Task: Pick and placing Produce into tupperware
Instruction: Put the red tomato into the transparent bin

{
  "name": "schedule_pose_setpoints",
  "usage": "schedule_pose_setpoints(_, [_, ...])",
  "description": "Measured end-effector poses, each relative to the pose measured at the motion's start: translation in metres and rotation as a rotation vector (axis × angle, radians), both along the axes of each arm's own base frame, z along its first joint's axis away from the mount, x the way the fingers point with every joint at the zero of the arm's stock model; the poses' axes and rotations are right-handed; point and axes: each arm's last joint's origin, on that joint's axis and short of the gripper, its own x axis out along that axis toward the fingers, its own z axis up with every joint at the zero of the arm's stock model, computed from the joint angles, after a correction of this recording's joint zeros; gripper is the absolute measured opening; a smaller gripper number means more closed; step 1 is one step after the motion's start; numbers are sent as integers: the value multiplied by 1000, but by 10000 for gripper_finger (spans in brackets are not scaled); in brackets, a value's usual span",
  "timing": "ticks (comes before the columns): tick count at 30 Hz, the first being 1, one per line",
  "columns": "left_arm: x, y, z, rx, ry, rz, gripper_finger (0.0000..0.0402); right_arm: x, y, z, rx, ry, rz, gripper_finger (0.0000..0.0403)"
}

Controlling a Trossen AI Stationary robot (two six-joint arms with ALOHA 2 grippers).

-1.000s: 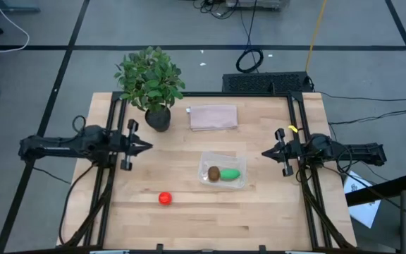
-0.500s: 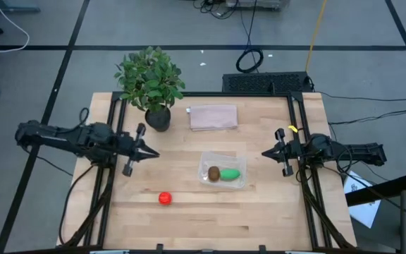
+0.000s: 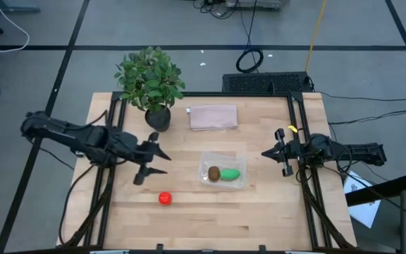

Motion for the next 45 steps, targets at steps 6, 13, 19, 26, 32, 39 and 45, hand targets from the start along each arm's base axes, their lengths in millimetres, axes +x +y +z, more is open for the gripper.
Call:
schedule_pose_setpoints(6, [9, -2, -2, -113, 189, 135, 293, 0, 0, 0, 0, 4, 0, 0])
schedule_pose_setpoints(13, [21, -17, -26, -271, 442, 169, 327, 0, 0, -1, -1, 14, 0, 0])
schedule_pose_setpoints(19, [28, -31, -50, -302, 638, 209, 322, 0, 0, -2, -1, 15, 0, 0])
schedule_pose_setpoints(26, [40, -49, -75, -309, 765, 262, 320, 0, 0, -2, -1, 21, 0, 0])
schedule_pose_setpoints(32, [50, -58, -101, -286, 878, 290, 334, 0, 0, -2, -1, 20, 0, 0])
schedule_pose_setpoints(39, [59, -62, -120, -283, 932, 322, 355, 0, 0, -2, 0, 21, 0, 0])
schedule_pose_setpoints(45, [67, -68, -119, -344, 884, 260, 360, 0, 0, -2, 0, 21, 0, 0])
